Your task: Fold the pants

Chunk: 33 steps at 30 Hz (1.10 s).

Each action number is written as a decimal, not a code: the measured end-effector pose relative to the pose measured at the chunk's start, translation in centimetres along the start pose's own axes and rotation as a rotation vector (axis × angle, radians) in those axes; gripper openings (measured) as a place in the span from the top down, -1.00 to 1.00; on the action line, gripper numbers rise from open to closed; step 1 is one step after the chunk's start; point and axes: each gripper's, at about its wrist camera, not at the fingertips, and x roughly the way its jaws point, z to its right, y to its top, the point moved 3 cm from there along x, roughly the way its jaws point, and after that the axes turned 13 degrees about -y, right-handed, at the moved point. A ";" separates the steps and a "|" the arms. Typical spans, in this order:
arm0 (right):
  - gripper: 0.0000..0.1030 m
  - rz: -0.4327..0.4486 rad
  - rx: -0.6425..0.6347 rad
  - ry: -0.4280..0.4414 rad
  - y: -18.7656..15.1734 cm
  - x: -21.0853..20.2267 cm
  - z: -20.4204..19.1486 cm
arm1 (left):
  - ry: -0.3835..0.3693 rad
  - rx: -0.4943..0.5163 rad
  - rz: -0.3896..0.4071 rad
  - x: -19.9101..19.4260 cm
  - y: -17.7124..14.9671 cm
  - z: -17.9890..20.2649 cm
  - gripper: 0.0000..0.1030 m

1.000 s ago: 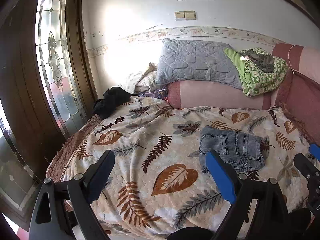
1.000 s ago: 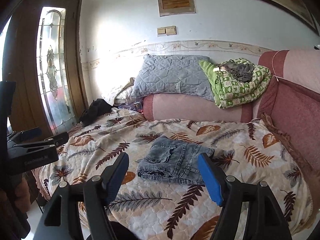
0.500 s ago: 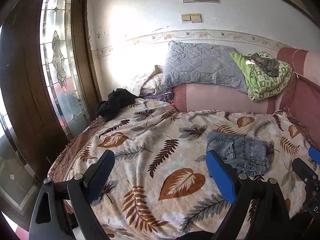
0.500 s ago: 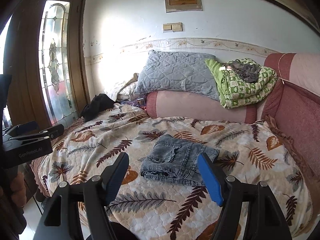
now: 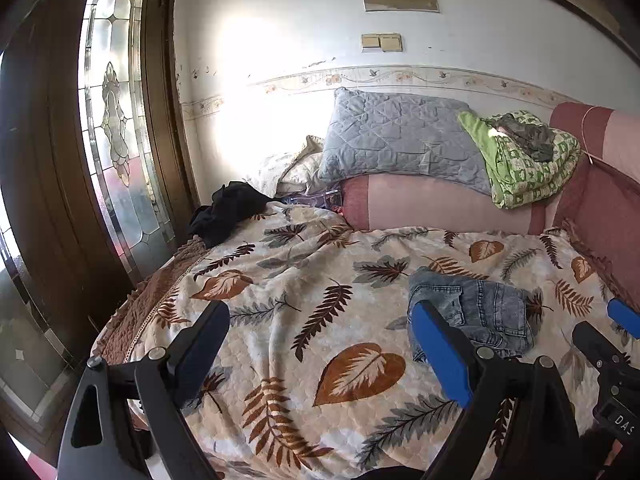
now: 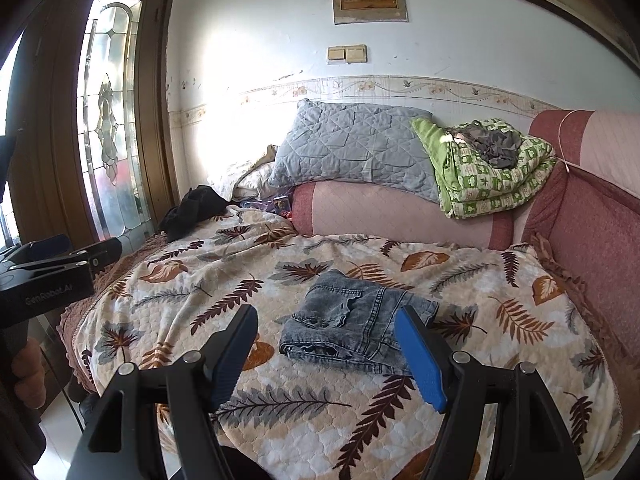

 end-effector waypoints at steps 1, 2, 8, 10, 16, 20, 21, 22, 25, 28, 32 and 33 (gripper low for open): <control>-0.45 0.002 -0.001 -0.001 0.1 0.0 0.0 | -0.002 0.001 0.000 0.0 0.0 0.0 -0.80; -0.45 0.004 -0.002 -0.002 0.1 0.0 0.0 | -0.002 0.002 0.001 0.0 0.0 0.1 -0.80; -0.45 0.004 -0.005 -0.006 0.1 0.3 0.2 | -0.009 0.005 0.001 -0.1 0.1 0.4 -0.80; -0.45 0.003 -0.004 -0.008 0.1 0.4 0.4 | -0.009 0.006 0.002 -0.1 0.2 0.5 -0.80; -0.45 0.002 0.003 -0.012 0.0 0.5 0.9 | -0.022 0.012 0.000 -0.1 0.5 1.0 -0.80; -0.45 -0.001 0.003 -0.014 -0.1 0.6 0.9 | -0.028 0.017 0.001 -0.2 0.6 1.3 -0.80; -0.45 -0.001 0.004 -0.015 -0.1 0.7 1.0 | -0.029 0.018 0.002 -0.2 0.6 1.3 -0.80; -0.45 -0.001 0.003 -0.016 0.0 0.7 1.0 | -0.030 0.020 0.003 -0.2 0.7 1.4 -0.80; -0.45 -0.001 0.004 -0.015 -0.1 0.8 1.0 | -0.037 0.018 0.007 -0.3 0.8 1.3 -0.80; -0.45 -0.002 0.002 -0.015 -0.1 0.8 1.0 | -0.043 0.016 0.013 -0.4 1.0 1.3 -0.80; -0.45 -0.002 0.002 -0.015 -0.1 0.9 0.9 | -0.048 0.016 0.017 -0.4 1.0 1.3 -0.80; -0.45 -0.003 0.001 -0.015 -0.1 0.9 0.9 | -0.047 0.016 0.016 -0.4 1.0 1.3 -0.80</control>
